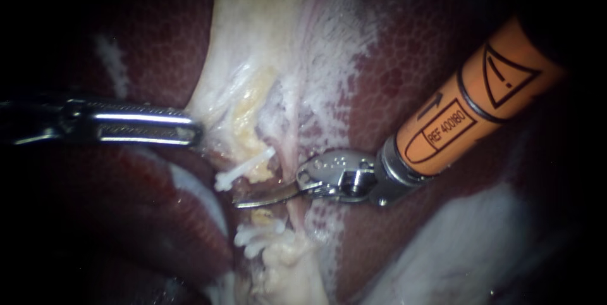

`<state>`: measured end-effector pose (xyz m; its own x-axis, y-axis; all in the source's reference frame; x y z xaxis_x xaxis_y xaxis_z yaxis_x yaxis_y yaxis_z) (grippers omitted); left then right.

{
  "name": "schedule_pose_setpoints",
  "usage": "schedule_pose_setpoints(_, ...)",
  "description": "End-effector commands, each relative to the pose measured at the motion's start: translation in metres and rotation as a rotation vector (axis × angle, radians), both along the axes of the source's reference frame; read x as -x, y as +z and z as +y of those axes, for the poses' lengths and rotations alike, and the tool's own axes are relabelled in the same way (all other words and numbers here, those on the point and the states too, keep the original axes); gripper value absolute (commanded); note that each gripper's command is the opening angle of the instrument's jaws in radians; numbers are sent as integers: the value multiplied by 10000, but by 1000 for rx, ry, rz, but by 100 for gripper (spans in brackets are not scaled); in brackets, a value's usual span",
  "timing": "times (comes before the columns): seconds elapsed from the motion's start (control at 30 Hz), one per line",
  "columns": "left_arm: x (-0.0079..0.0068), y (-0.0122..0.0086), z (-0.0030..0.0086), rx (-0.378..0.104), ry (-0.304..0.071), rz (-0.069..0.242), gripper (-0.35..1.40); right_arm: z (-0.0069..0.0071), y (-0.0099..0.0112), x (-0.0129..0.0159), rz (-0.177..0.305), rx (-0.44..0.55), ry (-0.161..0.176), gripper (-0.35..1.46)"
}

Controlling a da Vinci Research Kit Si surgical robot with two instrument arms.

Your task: Go back from the cut left tube

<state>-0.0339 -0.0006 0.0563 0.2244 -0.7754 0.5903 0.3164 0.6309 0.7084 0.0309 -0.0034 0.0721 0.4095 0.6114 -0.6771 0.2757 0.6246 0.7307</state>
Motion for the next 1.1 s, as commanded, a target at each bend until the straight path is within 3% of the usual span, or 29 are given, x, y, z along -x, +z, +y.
schedule_pose_setpoints(0.03,0,0,0,0,0,0,-35,0,0,0,0,0,0,-35)
schedule_pose_setpoints(0.87,-2,-1,-1,0,0,0,-35,4,-2,0,0,-2,1,-33)
schedule_pose_setpoints(0.93,-2,-1,-1,0,0,0,-35,4,-2,0,-6,-6,7,-8)
schedule_pose_setpoints(1.1,-2,-2,-1,0,0,0,-35,3,-2,2,-1,6,7,24)
